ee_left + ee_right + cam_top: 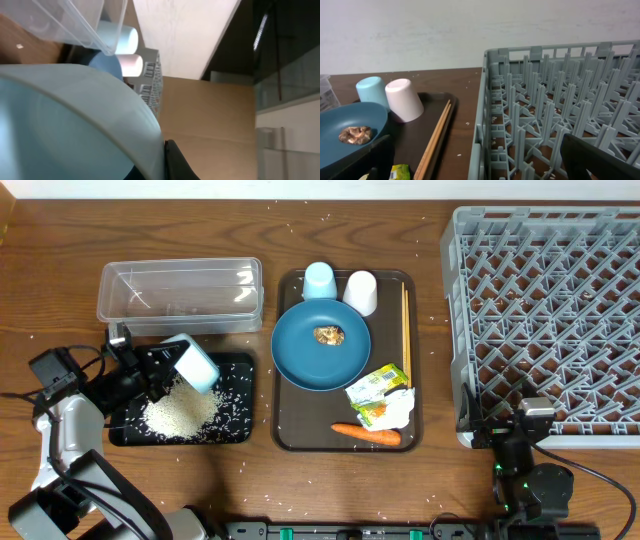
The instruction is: Sort waste into correct bins and load items into the dishwasher rack
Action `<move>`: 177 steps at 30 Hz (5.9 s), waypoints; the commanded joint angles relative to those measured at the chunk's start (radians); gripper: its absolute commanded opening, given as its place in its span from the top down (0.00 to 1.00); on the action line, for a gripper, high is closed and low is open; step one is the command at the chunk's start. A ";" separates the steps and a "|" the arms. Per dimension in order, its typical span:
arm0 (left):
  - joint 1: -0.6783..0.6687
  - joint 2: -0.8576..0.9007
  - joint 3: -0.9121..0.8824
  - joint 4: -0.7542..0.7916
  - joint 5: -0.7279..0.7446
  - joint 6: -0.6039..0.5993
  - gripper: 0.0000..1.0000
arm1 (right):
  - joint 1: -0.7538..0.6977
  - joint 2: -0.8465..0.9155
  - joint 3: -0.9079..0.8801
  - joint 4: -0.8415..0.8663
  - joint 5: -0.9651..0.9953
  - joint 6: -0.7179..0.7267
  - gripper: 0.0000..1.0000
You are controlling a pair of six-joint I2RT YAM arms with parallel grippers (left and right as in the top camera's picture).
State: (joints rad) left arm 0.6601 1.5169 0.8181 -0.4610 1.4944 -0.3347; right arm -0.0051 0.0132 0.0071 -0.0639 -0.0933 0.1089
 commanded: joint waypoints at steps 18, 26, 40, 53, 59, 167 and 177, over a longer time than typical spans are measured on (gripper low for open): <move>-0.008 -0.008 0.008 -0.037 -0.299 0.000 0.94 | -0.005 0.001 -0.002 -0.004 0.007 -0.013 0.01; -0.010 -0.008 0.009 -0.082 -0.258 -0.026 0.94 | -0.005 0.001 -0.002 -0.004 0.007 -0.013 0.01; -0.012 -0.002 -0.002 0.011 0.009 -0.060 0.94 | -0.005 0.002 -0.002 -0.004 0.007 -0.013 0.01; -0.010 -0.048 0.005 0.194 0.077 -0.414 0.94 | -0.005 0.002 -0.002 -0.004 0.007 -0.013 0.01; -0.010 -0.170 0.020 0.264 0.077 -0.588 0.94 | -0.005 0.002 -0.002 -0.004 0.007 -0.013 0.01; 0.004 -0.236 -0.198 2.040 0.076 -1.641 0.94 | -0.005 0.002 -0.002 -0.004 0.007 -0.013 0.01; -0.039 -0.587 -0.127 2.034 0.046 -1.712 0.94 | -0.005 0.002 -0.002 -0.004 0.007 -0.013 0.01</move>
State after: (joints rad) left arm 0.6136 0.9833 0.6529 1.5677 1.5455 -2.0228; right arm -0.0051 0.0170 0.0071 -0.0635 -0.0929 0.1089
